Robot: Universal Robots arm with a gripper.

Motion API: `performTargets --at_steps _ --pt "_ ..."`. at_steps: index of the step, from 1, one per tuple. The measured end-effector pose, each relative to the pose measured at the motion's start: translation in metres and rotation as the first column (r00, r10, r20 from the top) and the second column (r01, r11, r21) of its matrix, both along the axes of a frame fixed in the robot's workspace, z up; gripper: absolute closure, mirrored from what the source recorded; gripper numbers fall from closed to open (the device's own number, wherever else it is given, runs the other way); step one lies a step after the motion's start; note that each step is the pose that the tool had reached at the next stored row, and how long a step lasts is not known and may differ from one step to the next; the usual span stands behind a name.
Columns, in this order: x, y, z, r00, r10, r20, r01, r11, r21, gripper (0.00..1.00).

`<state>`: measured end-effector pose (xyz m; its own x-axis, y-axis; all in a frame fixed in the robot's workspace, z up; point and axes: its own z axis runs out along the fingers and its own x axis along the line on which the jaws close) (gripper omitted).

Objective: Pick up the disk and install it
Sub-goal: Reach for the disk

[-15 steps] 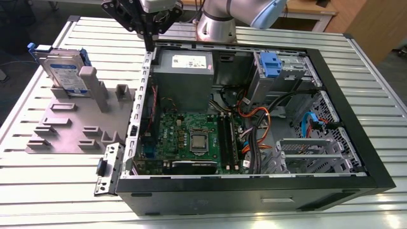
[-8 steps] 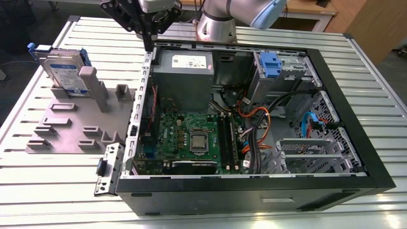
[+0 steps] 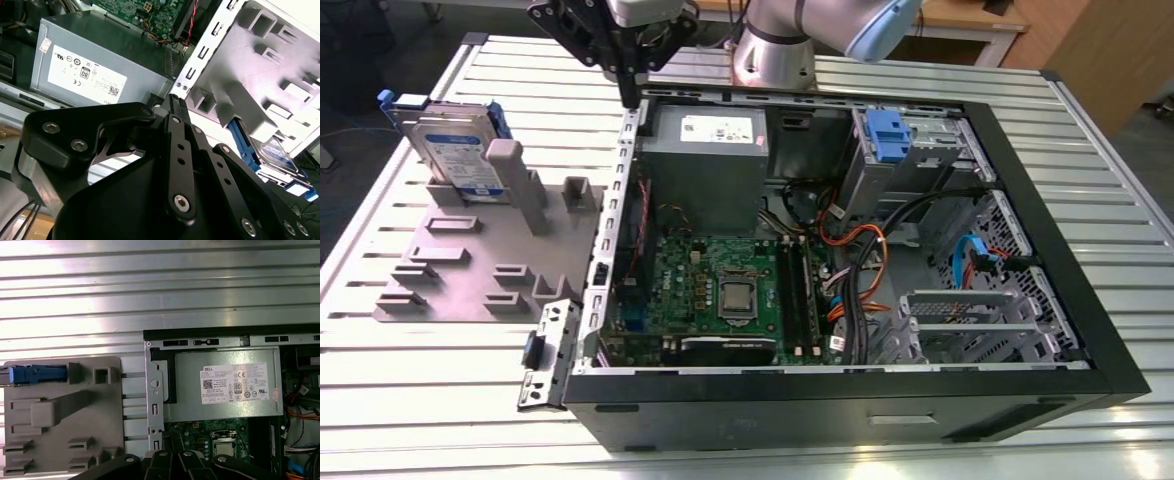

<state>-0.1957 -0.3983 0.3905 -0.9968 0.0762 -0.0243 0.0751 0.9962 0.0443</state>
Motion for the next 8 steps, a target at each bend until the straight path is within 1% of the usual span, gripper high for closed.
performTargets --at_steps 8 --pt "-0.0019 0.0000 -0.0002 1.0000 0.000 0.0000 0.000 1.0000 0.0001 0.89"
